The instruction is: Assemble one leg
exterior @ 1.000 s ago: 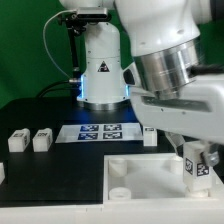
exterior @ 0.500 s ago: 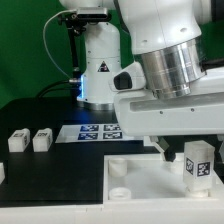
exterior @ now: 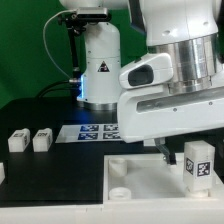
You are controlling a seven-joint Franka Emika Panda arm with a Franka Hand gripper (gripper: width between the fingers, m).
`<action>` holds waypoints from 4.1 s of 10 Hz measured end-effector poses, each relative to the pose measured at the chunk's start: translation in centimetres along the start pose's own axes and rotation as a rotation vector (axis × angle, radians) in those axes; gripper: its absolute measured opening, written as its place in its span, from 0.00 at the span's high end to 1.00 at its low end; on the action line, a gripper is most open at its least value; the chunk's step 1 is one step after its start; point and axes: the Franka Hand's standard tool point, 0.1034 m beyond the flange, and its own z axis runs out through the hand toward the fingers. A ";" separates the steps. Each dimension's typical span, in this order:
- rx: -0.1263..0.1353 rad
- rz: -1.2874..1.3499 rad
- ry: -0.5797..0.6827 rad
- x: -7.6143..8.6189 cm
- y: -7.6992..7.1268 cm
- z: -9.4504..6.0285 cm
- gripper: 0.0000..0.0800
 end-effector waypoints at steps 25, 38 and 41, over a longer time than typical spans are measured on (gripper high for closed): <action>0.021 -0.050 0.003 -0.2 0.8 0.5 0.19; 0.095 1.332 -0.001 -0.9 0.0 1.5 0.64; 0.114 1.372 -0.007 -0.9 0.1 1.6 0.47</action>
Offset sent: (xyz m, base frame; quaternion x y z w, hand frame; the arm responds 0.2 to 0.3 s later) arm 0.0000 0.0000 0.0000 0.0000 0.0000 0.2667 0.9638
